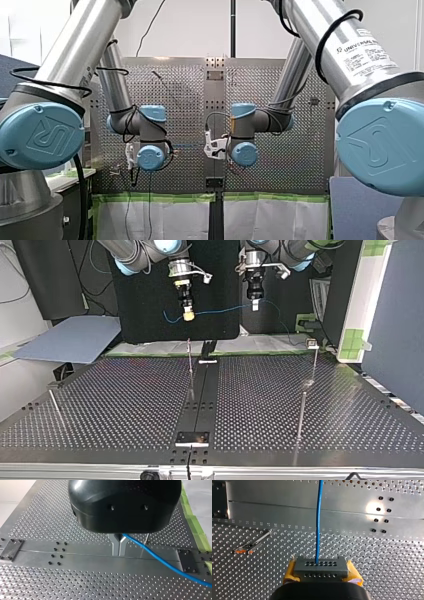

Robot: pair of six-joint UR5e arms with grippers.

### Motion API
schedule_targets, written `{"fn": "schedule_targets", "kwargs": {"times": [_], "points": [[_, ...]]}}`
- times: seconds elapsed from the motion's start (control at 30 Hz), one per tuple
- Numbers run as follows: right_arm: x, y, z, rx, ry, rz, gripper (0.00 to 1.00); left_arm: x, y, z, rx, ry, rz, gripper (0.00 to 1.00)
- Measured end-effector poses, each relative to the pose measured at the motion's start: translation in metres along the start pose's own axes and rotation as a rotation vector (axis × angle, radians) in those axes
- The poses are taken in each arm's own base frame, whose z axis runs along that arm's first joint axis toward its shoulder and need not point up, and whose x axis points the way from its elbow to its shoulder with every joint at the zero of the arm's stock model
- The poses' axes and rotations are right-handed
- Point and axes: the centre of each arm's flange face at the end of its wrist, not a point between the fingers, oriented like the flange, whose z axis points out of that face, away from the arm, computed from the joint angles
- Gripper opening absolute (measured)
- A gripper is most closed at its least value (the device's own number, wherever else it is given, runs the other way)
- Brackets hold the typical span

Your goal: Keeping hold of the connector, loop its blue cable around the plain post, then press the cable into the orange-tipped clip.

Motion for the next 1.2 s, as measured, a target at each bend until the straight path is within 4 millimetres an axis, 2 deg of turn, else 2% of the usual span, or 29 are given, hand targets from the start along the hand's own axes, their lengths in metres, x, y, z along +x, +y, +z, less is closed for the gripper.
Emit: {"fn": "schedule_targets", "kwargs": {"times": [0.03,1.2], "points": [[0.0000,0.0000,0.0000,0.000,0.000,0.000,0.00,0.0000,0.0000,0.0000,0.000,0.000,0.000,0.03],[0.0000,0.0000,0.0000,0.000,0.000,0.000,0.00,0.0000,0.0000,0.0000,0.000,0.000,0.000,0.00]]}}
